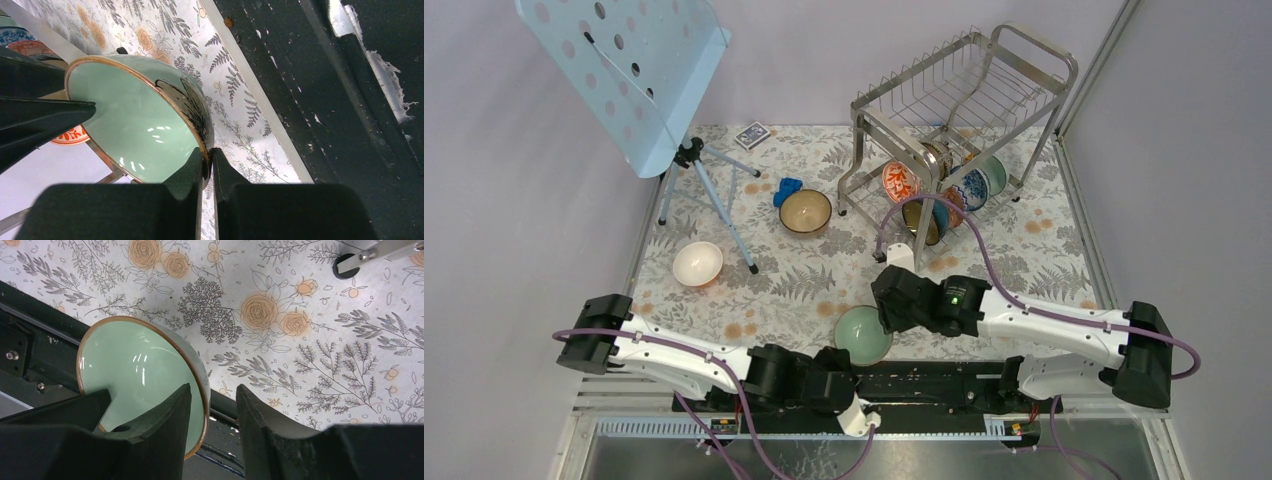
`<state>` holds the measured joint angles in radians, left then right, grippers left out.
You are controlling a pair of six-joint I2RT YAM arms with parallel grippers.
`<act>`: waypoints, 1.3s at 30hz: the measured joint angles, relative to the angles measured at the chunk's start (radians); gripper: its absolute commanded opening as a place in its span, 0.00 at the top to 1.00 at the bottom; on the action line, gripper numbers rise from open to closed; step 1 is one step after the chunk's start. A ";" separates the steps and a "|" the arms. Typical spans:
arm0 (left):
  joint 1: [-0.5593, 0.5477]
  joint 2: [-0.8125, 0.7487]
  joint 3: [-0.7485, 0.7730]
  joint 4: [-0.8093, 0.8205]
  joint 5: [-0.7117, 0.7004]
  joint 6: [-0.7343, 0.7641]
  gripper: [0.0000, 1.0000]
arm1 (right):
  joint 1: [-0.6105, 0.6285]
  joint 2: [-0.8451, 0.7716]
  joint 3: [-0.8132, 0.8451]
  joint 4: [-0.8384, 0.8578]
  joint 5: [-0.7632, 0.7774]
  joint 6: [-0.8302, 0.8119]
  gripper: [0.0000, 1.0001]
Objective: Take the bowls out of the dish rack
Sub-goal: Place the bowl at the center of the board.
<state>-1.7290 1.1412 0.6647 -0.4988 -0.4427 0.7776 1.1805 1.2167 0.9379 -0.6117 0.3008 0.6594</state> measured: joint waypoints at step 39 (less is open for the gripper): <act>-0.017 -0.060 0.045 0.079 -0.238 -0.328 0.01 | 0.045 -0.010 0.024 -0.054 0.111 0.031 1.00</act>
<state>-1.7458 1.0813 0.7097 -0.4202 -0.6807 0.4500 1.2259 1.2072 0.9615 -0.6655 0.4118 0.6907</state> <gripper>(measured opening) 0.987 0.142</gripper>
